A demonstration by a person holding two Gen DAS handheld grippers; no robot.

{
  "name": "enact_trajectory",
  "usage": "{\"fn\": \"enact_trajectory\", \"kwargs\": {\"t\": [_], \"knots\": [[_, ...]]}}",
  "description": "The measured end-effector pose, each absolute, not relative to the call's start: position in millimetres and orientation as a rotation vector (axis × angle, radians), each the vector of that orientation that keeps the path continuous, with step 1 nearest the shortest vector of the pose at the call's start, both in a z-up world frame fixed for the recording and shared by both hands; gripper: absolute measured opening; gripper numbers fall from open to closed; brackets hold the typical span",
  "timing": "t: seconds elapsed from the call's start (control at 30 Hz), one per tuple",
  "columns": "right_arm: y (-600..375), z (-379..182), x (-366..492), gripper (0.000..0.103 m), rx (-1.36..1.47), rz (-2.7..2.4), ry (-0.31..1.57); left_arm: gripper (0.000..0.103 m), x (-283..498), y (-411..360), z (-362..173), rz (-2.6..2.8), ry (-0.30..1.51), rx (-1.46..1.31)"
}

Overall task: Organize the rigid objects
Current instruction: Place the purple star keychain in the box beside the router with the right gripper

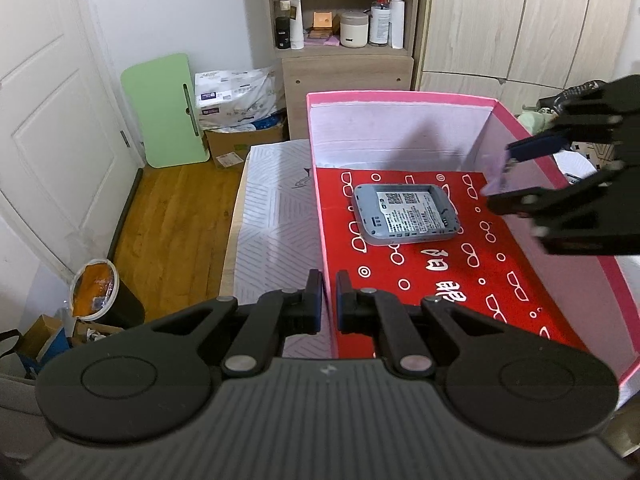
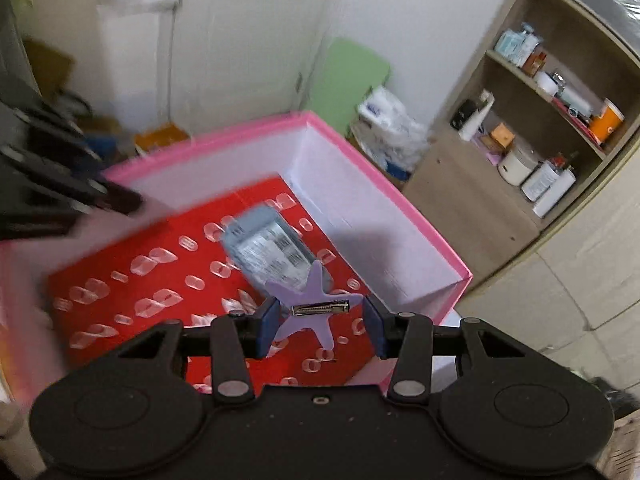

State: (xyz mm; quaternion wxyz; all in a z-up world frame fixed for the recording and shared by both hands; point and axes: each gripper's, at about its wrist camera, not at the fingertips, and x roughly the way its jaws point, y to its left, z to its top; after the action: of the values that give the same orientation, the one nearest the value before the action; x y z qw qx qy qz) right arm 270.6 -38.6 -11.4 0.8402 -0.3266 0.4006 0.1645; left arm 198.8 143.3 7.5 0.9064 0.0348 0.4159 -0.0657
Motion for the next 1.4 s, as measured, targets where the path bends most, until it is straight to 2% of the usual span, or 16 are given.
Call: {"fn": "enact_trajectory", "kwargs": {"t": [0.2,0.33,0.6,0.8,1.13,1.4], "knots": [[-43,-23,288,0.051,-0.667,0.35,0.876,0.007,199,147,7,-0.154,0.857,0.048],[-51,-7,278,0.058,-0.582,0.367,0.823,0.006,200,146,8,-0.15,0.858,0.047],[-111,38,217,0.063,-0.237,0.353,0.72,0.006,199,142,7,-0.128,0.856,0.059],[-149,40,166,0.063,-0.195,0.313,0.78,0.006,196,138,8,-0.116,0.857,0.071],[-181,-13,132,0.063,-0.141,0.299,1.001,0.006,189,133,10,-0.098,0.839,0.104],[-176,-55,132,0.066,-0.2,0.274,1.026,0.006,183,129,11,-0.095,0.838,0.125]]}}
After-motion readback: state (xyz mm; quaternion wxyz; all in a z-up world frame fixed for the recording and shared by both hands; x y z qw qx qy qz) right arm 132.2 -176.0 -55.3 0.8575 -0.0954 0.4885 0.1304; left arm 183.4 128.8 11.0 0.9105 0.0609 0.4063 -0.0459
